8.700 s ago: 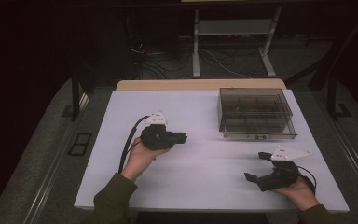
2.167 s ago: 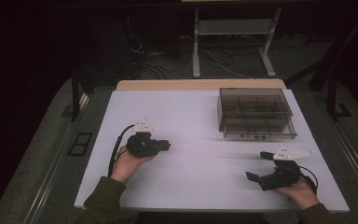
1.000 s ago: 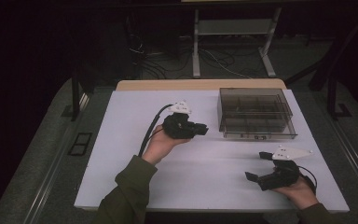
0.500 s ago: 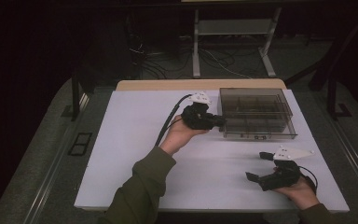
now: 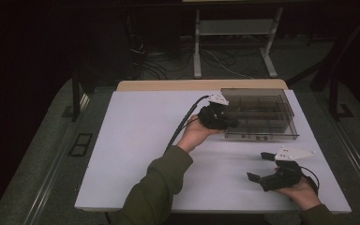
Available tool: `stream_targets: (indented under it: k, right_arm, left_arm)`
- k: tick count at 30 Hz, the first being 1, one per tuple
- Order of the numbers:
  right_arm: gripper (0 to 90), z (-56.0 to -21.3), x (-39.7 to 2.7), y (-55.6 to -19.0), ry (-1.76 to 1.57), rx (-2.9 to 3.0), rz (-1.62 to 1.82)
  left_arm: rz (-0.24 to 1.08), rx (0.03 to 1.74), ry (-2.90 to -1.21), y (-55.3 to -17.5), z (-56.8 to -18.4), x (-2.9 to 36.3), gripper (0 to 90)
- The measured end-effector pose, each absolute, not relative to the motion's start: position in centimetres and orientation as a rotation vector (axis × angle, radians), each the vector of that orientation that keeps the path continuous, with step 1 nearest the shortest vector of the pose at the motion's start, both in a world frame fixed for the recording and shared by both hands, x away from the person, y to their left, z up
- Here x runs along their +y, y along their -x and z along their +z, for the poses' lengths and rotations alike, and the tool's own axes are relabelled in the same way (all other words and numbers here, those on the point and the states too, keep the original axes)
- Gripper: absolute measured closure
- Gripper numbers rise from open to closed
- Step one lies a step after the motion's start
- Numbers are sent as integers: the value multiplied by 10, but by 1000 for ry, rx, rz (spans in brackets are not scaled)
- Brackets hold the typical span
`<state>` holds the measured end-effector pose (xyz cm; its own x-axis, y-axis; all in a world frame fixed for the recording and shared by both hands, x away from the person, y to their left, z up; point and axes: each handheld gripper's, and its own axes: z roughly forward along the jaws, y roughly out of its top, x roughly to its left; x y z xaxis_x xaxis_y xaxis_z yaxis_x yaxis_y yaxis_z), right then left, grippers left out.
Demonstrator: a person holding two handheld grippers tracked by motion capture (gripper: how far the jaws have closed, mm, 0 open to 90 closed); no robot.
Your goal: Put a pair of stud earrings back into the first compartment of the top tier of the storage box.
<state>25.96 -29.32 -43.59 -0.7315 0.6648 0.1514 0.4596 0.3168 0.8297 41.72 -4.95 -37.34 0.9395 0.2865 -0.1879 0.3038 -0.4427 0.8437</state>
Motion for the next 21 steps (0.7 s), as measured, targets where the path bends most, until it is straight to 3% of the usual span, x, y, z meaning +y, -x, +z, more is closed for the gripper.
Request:
stream_targets:
  k: [10, 21]
  right_arm:
    - [5, -436, -293, -259, -1030, 2364, 1376]
    - [5, -436, -293, -260, -1035, 2368, 1370]
  left_arm:
    - [-5, 443, -2043, -415, -370, -42, 619]
    - [12, 434, -2061, -403, -366, -8, 501]
